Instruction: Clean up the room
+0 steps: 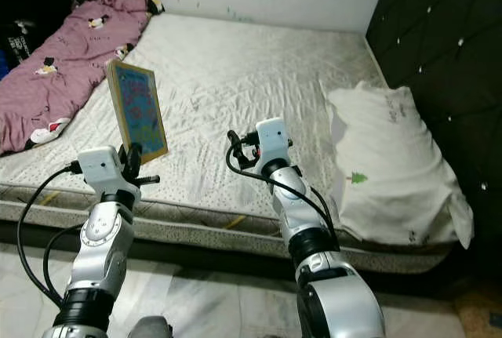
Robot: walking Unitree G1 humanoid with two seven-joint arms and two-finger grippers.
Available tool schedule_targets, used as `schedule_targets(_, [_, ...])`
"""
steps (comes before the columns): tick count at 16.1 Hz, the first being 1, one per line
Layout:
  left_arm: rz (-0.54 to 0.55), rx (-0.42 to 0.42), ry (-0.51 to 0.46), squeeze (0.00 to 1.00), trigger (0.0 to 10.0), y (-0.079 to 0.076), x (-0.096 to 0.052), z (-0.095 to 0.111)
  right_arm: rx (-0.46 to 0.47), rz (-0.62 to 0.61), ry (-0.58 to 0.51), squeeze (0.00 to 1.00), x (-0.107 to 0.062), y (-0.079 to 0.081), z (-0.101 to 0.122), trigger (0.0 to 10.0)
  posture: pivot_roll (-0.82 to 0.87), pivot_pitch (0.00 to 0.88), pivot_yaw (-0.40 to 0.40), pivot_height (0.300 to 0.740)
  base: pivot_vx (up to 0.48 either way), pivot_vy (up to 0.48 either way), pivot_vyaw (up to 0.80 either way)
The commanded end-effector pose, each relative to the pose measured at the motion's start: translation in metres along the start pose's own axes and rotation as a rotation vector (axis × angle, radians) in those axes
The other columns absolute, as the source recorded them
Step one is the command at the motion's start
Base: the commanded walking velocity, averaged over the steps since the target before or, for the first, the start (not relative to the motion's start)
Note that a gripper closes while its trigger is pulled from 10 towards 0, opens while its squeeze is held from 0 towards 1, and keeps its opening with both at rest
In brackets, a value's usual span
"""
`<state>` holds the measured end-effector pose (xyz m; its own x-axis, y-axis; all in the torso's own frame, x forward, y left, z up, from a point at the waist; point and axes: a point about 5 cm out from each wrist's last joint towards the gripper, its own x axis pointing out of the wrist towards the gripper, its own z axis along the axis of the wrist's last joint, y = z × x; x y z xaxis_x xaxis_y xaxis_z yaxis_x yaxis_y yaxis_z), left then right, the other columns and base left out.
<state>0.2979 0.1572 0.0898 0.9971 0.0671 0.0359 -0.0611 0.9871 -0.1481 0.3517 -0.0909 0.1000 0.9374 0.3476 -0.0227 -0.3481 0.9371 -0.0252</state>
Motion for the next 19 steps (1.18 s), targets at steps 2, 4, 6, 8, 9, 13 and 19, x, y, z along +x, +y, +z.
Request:
schedule_targets(2, [-0.030,0.004,-0.061,0.00,10.0,-0.0040,0.0060,0.0136,0.000,0.000,-0.014,0.00,0.0027,0.0001,0.0047,10.0,0.08,0.000,-0.072,0.740,0.326,0.000,0.00])
schedule_targets(4, [-0.034,0.004,-0.062,0.00,10.0,-0.0040,0.0060,0.0134,-0.003,0.002,-0.015,0.00,0.0028,0.0003,0.0048,10.0,0.08,0.000,-0.072,0.740,0.338,0.000,0.00])
schedule_targets(6, [-0.036,0.005,-0.061,0.00,10.0,-0.0042,0.0060,0.0132,-0.004,0.004,-0.016,0.00,0.0029,0.0004,0.0051,10.0,0.08,0.000,-0.072,0.740,0.347,0.000,0.00])
schedule_targets(8, [-0.036,0.004,-0.058,0.00,10.0,-0.0045,0.0062,0.0125,-0.004,0.004,-0.016,0.00,0.0028,0.0003,0.0049,10.0,0.08,0.000,-0.074,0.740,0.341,0.000,0.00])
schedule_targets(9, [-0.036,0.004,-0.056,0.00,10.0,-0.0047,0.0062,0.0121,-0.004,0.004,-0.014,0.00,0.0027,0.0001,0.0045,10.0,0.08,0.000,-0.075,0.740,0.334,0.000,0.00])
schedule_targets(13, [-0.034,0.002,-0.042,0.00,10.0,-0.0050,0.0067,0.0097,-0.002,0.004,-0.012,0.00,0.0024,-0.0004,0.0039,10.0,0.09,0.000,-0.077,0.740,0.083,0.000,0.00])
schedule_targets(19, [0.007,0.009,-0.020,0.00,10.0,-0.0008,0.0075,0.0068,0.000,0.002,-0.002,0.00,0.0026,-0.0015,0.0027,10.0,0.09,0.000,-0.081,0.740,0.000,0.000,-0.53])
